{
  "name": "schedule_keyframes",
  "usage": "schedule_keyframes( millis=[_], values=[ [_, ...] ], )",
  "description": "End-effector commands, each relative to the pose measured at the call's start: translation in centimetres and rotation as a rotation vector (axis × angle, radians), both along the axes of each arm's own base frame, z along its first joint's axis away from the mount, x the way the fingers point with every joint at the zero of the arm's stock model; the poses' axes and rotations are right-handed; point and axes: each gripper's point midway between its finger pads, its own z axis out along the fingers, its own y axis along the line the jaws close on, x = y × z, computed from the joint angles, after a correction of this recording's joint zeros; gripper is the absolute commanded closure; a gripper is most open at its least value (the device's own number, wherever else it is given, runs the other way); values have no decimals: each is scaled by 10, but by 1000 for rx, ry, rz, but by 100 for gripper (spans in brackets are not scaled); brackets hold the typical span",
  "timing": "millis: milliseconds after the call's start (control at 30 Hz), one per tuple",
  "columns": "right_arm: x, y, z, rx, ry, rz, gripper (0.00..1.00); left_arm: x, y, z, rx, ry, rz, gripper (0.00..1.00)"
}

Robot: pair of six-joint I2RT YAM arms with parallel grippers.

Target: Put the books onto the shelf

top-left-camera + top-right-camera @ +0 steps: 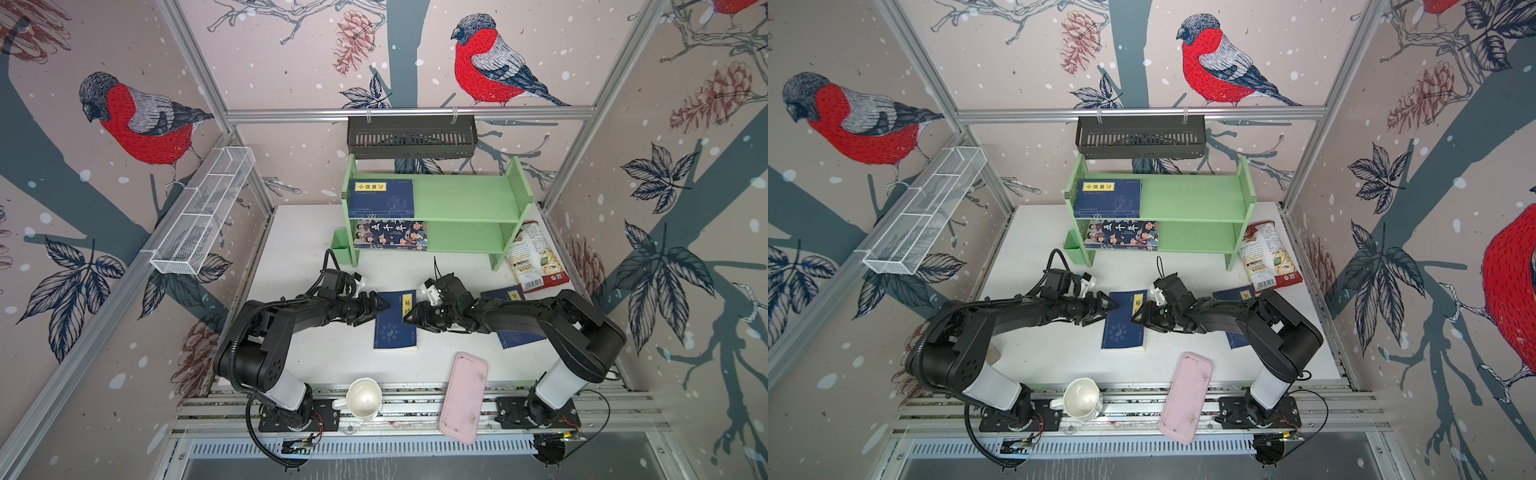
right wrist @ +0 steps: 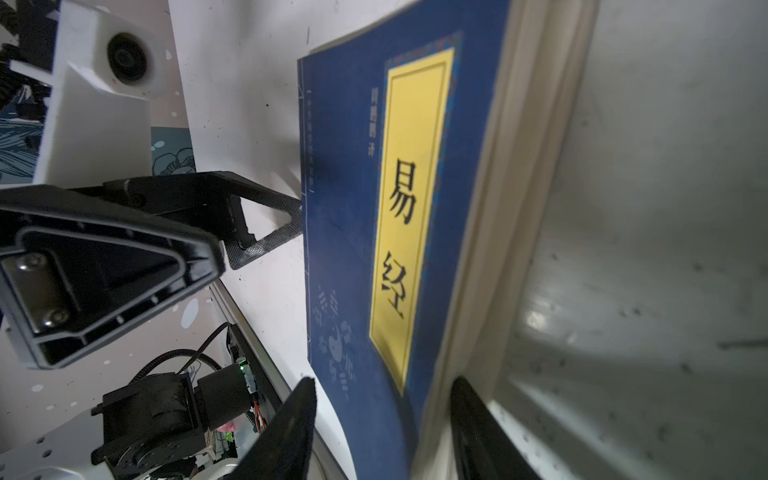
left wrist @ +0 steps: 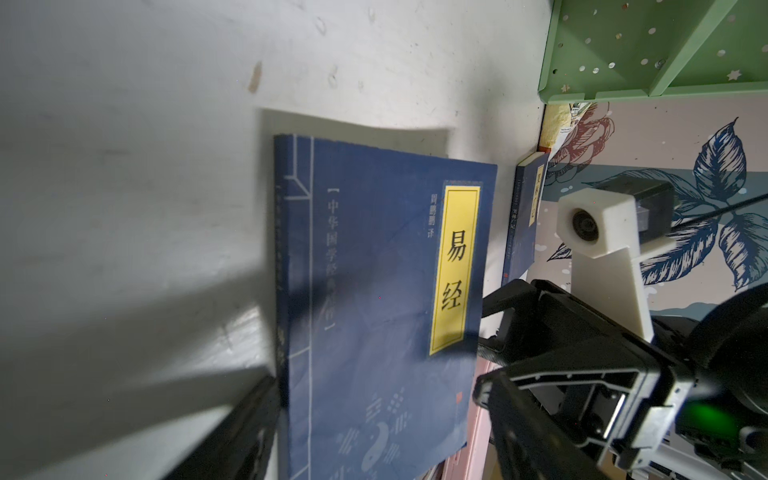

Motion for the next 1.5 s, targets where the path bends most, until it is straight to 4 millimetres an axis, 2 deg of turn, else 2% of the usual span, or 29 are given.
schedule_keyframes(
  millis=[0,367,600,900,1233,1467],
  values=[
    [3,8,15,59,-25,4,50,-5,10,-12,67,31,22,20],
    [3,8,18,42,-32,9,59,-2,12,-10,78,9,29,20],
    [0,2,11,-24,-26,13,61,-3,15,-6,87,-9,31,20],
    [-3,-8,-6,-82,1,-17,51,-4,16,-5,91,-19,37,20],
    [-7,6,-6,-20,25,15,44,-10,13,-4,64,-3,32,19],
    [-5,18,-1,30,27,26,46,-13,9,0,29,-4,26,19]
  ],
)
